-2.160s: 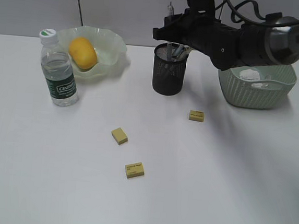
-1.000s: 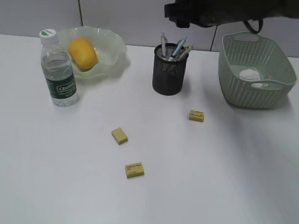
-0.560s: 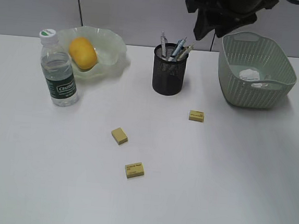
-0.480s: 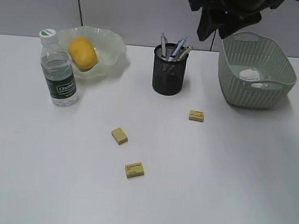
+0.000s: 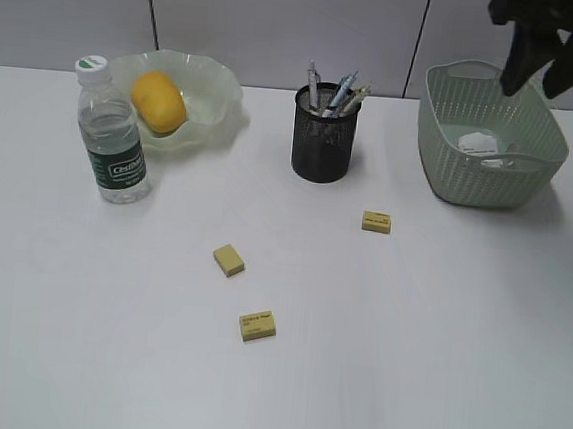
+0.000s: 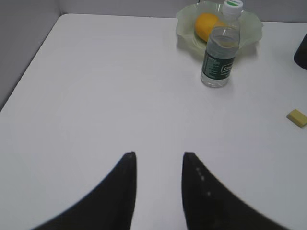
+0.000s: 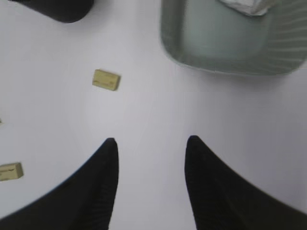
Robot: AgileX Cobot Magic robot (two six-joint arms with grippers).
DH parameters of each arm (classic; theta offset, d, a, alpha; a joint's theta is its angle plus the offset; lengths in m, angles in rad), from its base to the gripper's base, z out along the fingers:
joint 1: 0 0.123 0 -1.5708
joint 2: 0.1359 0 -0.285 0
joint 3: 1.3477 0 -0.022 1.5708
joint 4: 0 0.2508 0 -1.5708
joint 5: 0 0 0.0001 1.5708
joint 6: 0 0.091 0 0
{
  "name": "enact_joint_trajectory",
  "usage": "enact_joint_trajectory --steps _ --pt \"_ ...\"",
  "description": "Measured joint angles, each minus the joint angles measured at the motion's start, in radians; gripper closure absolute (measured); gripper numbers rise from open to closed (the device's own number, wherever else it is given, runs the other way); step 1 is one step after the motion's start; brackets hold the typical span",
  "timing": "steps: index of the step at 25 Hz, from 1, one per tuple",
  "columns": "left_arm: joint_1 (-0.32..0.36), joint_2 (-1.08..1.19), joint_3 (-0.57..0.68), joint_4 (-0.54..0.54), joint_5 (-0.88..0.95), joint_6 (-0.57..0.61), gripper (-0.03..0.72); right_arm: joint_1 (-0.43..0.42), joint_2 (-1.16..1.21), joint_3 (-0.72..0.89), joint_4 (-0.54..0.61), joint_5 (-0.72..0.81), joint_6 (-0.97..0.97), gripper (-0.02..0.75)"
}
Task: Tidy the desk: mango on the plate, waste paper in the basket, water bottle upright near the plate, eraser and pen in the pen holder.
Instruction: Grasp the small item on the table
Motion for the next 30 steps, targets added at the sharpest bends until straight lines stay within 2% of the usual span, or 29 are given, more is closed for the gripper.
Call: enact_joint_trajectory --steps 6,10,14,22,30 --pt "0.000 0.000 0.000 0.000 0.000 0.000 0.440 -0.095 0.000 0.013 -0.010 0.001 -0.043 0.369" --pt "0.000 0.000 0.000 0.000 0.000 0.000 0.440 -0.103 -0.004 0.043 -0.023 0.001 -0.087 0.369" --pt "0.000 0.000 0.000 0.000 0.000 0.000 0.440 -0.103 -0.072 0.165 -0.017 0.001 -0.087 0.369" --pt "0.000 0.000 0.000 0.000 0.000 0.000 0.442 -0.103 -0.412 0.550 -0.017 0.002 -0.087 0.369" --pt "0.000 0.000 0.000 0.000 0.000 0.000 0.442 -0.103 -0.858 0.752 -0.004 0.004 -0.092 0.370"
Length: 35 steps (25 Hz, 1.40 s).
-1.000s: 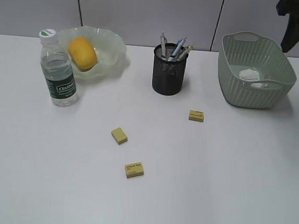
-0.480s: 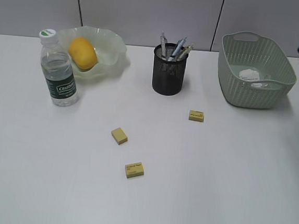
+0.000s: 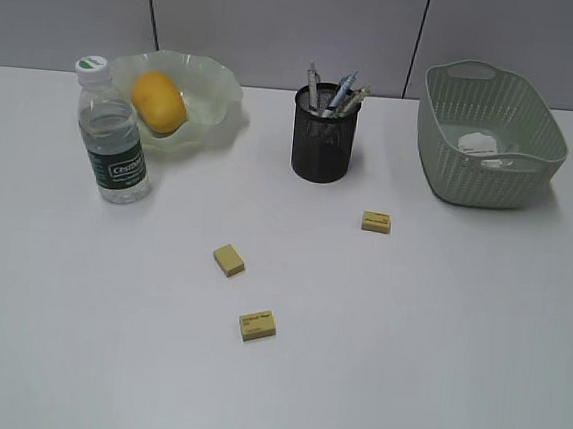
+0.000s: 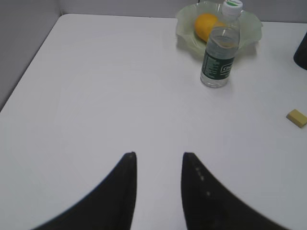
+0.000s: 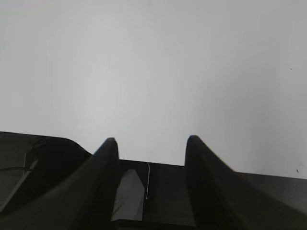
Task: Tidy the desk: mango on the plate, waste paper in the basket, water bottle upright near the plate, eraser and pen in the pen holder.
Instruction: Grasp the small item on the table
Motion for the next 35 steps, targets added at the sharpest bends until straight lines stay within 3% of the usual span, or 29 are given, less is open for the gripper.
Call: enact_joint_trajectory --steps 13,21,35 --pt "0.000 0.000 0.000 0.001 0.000 0.000 0.442 0.000 -0.675 0.322 0.001 -0.003 -0.015 0.370" --pt "0.000 0.000 0.000 0.001 0.000 0.000 0.442 0.000 -0.991 0.430 0.001 -0.103 -0.072 0.370" --pt "0.000 0.010 0.000 0.001 0.000 0.000 0.442 0.000 -1.019 0.483 0.008 -0.155 -0.077 0.372"
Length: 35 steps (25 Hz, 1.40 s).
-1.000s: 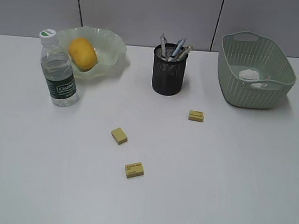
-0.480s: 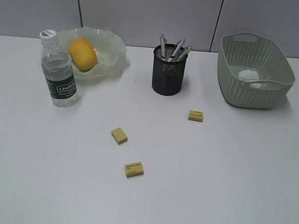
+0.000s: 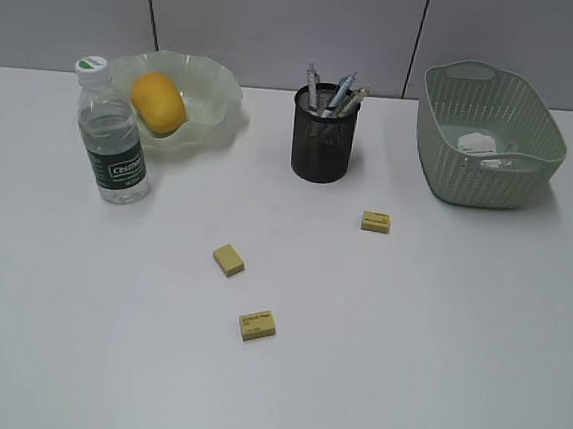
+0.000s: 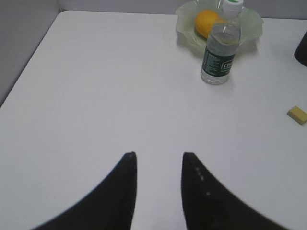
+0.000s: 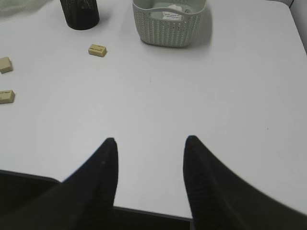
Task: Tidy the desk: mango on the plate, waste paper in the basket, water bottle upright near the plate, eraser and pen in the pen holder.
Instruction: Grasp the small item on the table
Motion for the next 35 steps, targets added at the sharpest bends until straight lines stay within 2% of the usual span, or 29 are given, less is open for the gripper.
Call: enact_joint_trajectory --steps 4,8,14,17,22,29,32,35 --pt "0.000 0.037 0.000 0.000 -0.001 0.000 0.442 -0.015 0.000 0.000 0.000 -0.002 0.000 0.372" --pt "0.000 0.129 -0.007 -0.005 -0.001 0.001 0.416 -0.088 0.000 0.000 0.000 -0.004 0.000 0.372" --pt "-0.001 0.325 -0.080 -0.047 0.005 0.029 0.244 -0.115 0.000 0.000 0.000 -0.005 0.000 0.372" --pt "-0.006 0.438 -0.139 -0.058 0.052 0.028 0.209 -0.115 0.000 0.000 0.000 -0.006 0.000 0.372" --pt "-0.006 0.682 -0.248 -0.070 0.144 0.011 0.200 -0.115 0.000 0.000 0.000 -0.007 -0.001 0.372" --pt "-0.009 1.016 -0.393 -0.165 0.146 0.006 0.200 -0.115 0.000 0.000 0.000 -0.008 -0.001 0.372" --pt "-0.045 1.126 -0.414 -0.165 0.144 0.035 0.200 -0.115 0.000 0.000 0.000 -0.008 -0.001 0.372" --pt "-0.143 1.216 -0.414 -0.163 0.144 0.085 0.198 -0.115 0.000 0.000 0.000 -0.008 -0.001 0.372"
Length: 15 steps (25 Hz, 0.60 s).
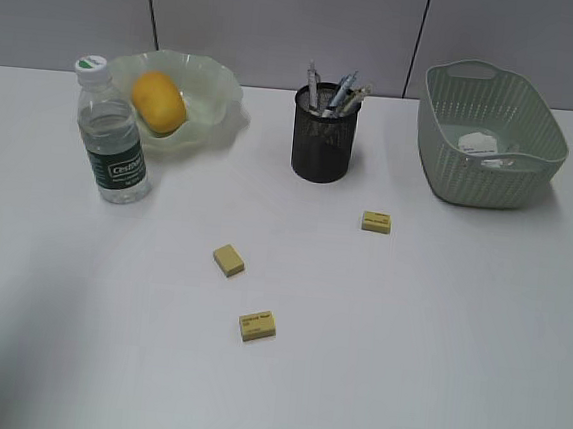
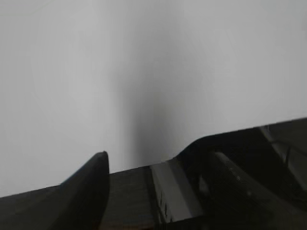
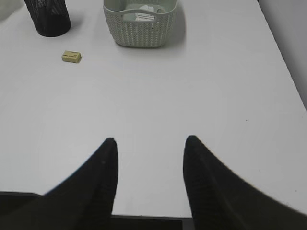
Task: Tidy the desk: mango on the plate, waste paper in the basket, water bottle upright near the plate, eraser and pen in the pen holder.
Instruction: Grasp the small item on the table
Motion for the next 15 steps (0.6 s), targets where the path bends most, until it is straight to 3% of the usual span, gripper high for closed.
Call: enact_joint_trajectory --steps 7,15 --pt "-0.282 0.194 -0.048 -0.011 -0.017 0.126 0.197 0.000 0.000 0.000 0.000 -0.001 0.000 0.372" --pt "-0.382 0.451 -0.285 -0.010 -0.099 0.342 0.197 0.000 0.000 0.000 0.000 -0.001 0.000 0.372"
